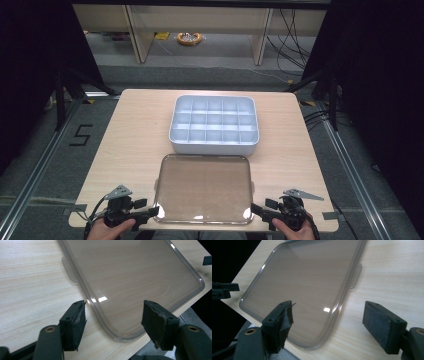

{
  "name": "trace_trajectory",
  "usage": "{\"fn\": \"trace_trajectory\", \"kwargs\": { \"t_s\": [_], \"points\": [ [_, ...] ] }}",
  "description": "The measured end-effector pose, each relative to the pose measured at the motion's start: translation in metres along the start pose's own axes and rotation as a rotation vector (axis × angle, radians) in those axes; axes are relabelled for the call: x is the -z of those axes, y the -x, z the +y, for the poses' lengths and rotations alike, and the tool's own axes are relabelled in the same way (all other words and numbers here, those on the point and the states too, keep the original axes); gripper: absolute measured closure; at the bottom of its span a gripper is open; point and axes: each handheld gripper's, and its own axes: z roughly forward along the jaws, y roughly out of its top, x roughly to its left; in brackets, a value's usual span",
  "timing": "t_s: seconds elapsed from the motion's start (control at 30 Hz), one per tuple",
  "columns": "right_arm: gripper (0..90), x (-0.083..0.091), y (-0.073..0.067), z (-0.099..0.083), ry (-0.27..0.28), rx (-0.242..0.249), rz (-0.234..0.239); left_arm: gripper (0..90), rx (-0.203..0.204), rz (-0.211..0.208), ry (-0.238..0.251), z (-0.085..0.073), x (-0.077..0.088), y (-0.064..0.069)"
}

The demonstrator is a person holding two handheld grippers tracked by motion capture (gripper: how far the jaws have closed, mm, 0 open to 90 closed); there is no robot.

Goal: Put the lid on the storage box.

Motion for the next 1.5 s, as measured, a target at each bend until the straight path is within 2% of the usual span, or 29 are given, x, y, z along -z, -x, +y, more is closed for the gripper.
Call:
{"fn": "trace_trajectory", "kwargs": {
  "t_s": [0.07,0.1,0.17,0.2,0.23,0.27,0.37,0.4,0.43,0.5,0.53,0.57,0.6,0.63,0.67,0.73,0.93,1.03,1.07,1.13,1.17,1.2,1.27,1.3,1.33,1.4,1.43,1.47,1.5],
  "points": [
    [26.8,-0.002,0.001,0.001,-0.003,0.018,0.0,38.2,-0.006,-0.001,-0.01,0.001,-0.003,0.0],
    [26.9,-0.003,-0.003,0.002,-0.015,-0.018,-0.005,39.2,-0.005,-0.004,-0.017,0.003,-0.006,-0.001],
    [27.0,-0.005,-0.001,0.003,-0.007,0.011,-0.001,40.9,-0.013,0.002,-0.028,0.005,-0.007,-0.003],
    [27.1,-0.009,-0.005,0.004,-0.025,-0.027,-0.009,42.6,-0.014,0.005,-0.031,0.009,-0.009,-0.005],
    [27.1,-0.009,-0.005,0.004,-0.025,-0.027,-0.009,43.6,-0.014,0.005,-0.031,0.009,-0.009,-0.005],
    [27.4,-0.013,-0.002,0.006,-0.014,0.02,-0.011,44.1,-0.014,0.01,-0.051,0.013,-0.012,-0.01],
    [27.6,-0.017,-0.001,0.007,-0.025,0.004,-0.015,45.8,-0.003,0.018,-0.06,0.015,-0.017,-0.013],
    [27.7,-0.017,-0.004,0.008,-0.039,-0.046,-0.006,46.3,0.009,0.007,-0.068,0.016,-0.019,-0.015],
    [28.0,-0.021,0.0,0.01,-0.027,-0.016,-0.007,47.5,0.028,-0.008,-0.071,0.018,-0.021,-0.016],
    [28.3,-0.023,0.0,0.01,-0.024,-0.014,-0.008,48.0,0.031,-0.003,-0.078,0.019,-0.024,-0.016],
    [28.7,-0.023,-0.004,0.011,-0.042,-0.074,-0.004,48.2,0.033,0.002,-0.081,0.019,-0.026,-0.015],
    [28.7,-0.023,-0.004,0.011,-0.042,-0.074,-0.004,48.2,0.027,0.005,-0.093,0.019,-0.027,-0.016],
    [29.5,-0.026,0.0,0.011,-0.027,-0.033,-0.002,48.3,0.026,0.005,-0.097,0.019,-0.027,-0.016],
    [30.0,-0.027,-0.001,0.011,-0.029,-0.036,-0.001,48.4,0.028,0.003,-0.094,0.019,-0.027,-0.016],
    [30.2,-0.028,-0.005,0.011,-0.05,-0.079,-0.001,48.9,0.032,0.007,-0.09,0.02,-0.028,-0.015],
    [30.4,-0.03,-0.002,0.01,-0.043,-0.05,-0.008,49.0,0.038,0.017,-0.086,0.02,-0.029,-0.015],
    [30.1,-0.036,-0.004,0.007,-0.05,-0.081,-0.009,50.1,0.02,0.01,-0.093,0.019,-0.028,-0.015],
    [30.3,-0.035,-0.005,0.004,-0.033,-0.141,-0.009,50.3,0.041,0.018,-0.085,0.018,-0.028,-0.014],
    [31.2,-0.033,-0.008,0.003,-0.031,-0.208,-0.006,50.5,0.04,0.016,-0.085,0.017,-0.028,-0.014],
    [35.4,-0.032,-0.001,-0.001,-0.003,-0.188,0.008,50.6,0.04,0.01,-0.085,0.016,-0.027,-0.013],
    [38.7,-0.028,-0.006,-0.002,-0.01,-0.284,0.016,50.6,0.018,0.008,-0.097,0.016,-0.026,-0.014],
    [43.4,-0.029,0.0,-0.003,0.009,-0.223,0.012,50.6,0.034,0.009,-0.08,0.016,-0.027,-0.011],
    [46.4,-0.026,0.003,-0.004,0.013,-0.227,0.03,49.7,0.035,0.013,-0.08,0.015,-0.026,-0.011],
    [51.6,-0.021,0.0,-0.004,0.009,-0.303,0.031,50.0,0.045,0.009,-0.078,0.015,-0.026,-0.011],
    [53.5,-0.021,0.003,-0.005,0.007,-0.281,0.042,50.6,0.027,0.01,-0.088,0.015,-0.025,-0.013],
    [55.0,-0.024,0.006,-0.007,0.037,-0.267,0.041,51.0,0.038,0.013,-0.076,0.014,-0.026,-0.011],
    [60.4,-0.022,0.004,-0.007,-0.001,-0.359,0.066,50.9,0.011,0.02,-0.084,0.014,-0.025,-0.011],
    [60.4,-0.022,0.004,-0.007,-0.001,-0.359,0.066,51.1,0.011,0.02,-0.084,0.014,-0.025,-0.011],
    [67.4,-0.022,0.002,-0.01,-0.01,-0.399,0.125,52.0,0.021,0.005,-0.082,0.013,-0.025,-0.01]
  ]
}}
